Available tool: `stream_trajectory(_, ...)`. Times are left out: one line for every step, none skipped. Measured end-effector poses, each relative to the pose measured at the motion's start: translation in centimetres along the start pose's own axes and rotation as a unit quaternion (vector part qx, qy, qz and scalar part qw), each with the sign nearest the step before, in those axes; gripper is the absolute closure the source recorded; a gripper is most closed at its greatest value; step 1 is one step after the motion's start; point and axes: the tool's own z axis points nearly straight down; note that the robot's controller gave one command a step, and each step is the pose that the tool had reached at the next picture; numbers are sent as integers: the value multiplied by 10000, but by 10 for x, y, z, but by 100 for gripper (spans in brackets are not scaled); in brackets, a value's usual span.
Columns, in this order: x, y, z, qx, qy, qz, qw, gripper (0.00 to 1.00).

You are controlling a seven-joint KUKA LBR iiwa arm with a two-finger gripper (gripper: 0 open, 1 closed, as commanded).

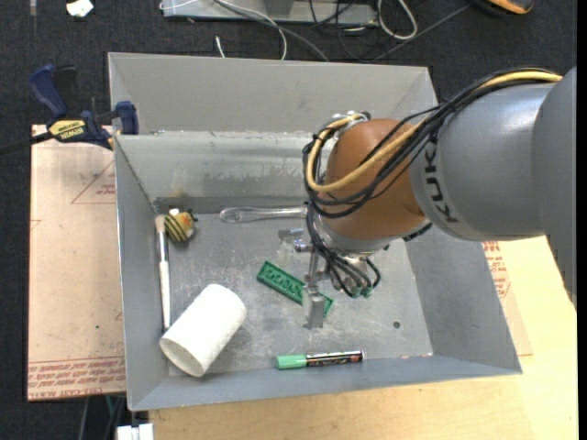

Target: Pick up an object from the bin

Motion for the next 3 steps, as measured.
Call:
stream_trajectory(22,-20,63,-2,43,436,9990,0)
stream_trajectory(24,0,69,-14,-22,627,9980,0)
stream_trajectory(18,-51,67,-24,-13,489,9988,0)
